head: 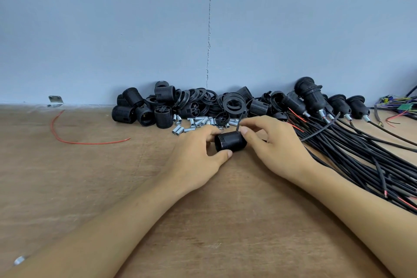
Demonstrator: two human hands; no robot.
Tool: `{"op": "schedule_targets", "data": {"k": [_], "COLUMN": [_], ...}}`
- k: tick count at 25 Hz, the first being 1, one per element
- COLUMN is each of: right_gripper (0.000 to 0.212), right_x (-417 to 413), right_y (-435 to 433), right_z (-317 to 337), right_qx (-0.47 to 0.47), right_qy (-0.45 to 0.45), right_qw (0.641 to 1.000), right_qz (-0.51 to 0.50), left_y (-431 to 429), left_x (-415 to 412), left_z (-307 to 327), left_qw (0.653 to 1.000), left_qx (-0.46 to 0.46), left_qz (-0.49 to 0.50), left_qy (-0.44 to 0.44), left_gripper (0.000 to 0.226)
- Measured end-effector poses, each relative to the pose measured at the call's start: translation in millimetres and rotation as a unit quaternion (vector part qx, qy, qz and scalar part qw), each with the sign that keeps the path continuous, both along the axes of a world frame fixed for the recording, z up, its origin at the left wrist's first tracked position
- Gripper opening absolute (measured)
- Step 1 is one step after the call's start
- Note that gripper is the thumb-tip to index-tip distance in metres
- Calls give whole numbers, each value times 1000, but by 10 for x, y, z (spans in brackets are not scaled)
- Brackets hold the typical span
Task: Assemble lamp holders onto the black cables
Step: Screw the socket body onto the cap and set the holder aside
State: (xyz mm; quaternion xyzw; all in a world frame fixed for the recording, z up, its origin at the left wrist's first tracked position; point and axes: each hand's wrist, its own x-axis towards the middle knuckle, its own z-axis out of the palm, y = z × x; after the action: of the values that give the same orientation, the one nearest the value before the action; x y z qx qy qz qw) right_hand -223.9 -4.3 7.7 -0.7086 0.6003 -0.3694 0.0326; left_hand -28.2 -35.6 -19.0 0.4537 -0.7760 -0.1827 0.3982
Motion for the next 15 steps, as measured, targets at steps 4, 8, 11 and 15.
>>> {"op": "schedule_targets", "data": {"k": [4, 8, 11, 15], "right_gripper": [15, 19, 45, 42], "right_x": [197, 419, 422, 325], "right_y": [-64, -432, -715, -864], "right_z": [75, 315, 425, 359], "right_qx": [-33, -6, 91, 102], "right_qy": [2, 84, 159, 193], "right_qw": [999, 994, 973, 963], "right_qz": [-13, -67, -143, -159], "left_y": [-23, -57, -56, -66], "left_x": [-27, -7, 23, 38], "left_z": [11, 8, 5, 8], "left_qw": [1000, 997, 994, 994], "left_qx": [24, 69, 93, 94], "left_qz": [-3, -9, -17, -22], "left_qy": [-4, 29, 49, 58], "left_gripper": [35, 31, 34, 35]}}
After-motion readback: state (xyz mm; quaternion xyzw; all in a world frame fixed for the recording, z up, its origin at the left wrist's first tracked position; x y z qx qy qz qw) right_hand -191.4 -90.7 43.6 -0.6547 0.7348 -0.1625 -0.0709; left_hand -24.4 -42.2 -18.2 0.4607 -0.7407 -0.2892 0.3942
